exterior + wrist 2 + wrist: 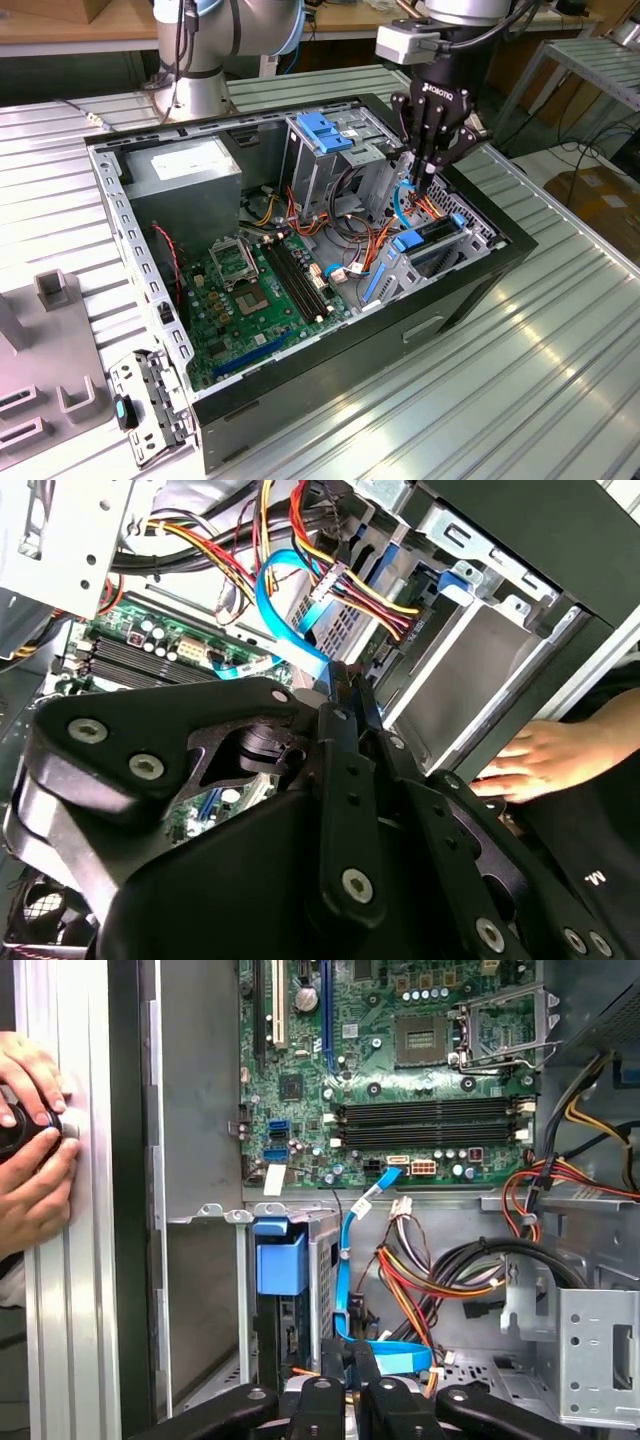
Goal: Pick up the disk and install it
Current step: 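Insert the first disk wire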
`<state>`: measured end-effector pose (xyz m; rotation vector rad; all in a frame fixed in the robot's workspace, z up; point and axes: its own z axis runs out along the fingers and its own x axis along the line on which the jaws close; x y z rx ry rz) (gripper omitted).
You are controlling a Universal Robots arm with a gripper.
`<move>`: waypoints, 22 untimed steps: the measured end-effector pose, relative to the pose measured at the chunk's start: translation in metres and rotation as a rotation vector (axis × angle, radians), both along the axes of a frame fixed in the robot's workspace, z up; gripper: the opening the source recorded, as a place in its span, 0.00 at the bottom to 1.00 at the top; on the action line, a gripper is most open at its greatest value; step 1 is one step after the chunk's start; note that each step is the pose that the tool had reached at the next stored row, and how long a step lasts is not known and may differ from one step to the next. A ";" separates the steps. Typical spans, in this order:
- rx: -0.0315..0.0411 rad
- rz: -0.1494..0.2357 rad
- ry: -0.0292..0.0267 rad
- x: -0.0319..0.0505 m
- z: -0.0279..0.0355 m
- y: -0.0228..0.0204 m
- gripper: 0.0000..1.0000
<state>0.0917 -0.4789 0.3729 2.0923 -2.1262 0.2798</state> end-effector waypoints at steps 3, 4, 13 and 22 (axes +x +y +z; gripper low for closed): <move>-0.0135 0.000 0.0000 0.0000 -0.0024 0.0002 0.18; -0.0174 0.000 0.0000 0.0000 -0.0033 0.0003 0.18; -0.0429 0.000 0.0000 0.0000 -0.0085 0.0006 0.17; -0.0413 0.000 0.0000 0.0000 -0.0101 -0.0029 0.16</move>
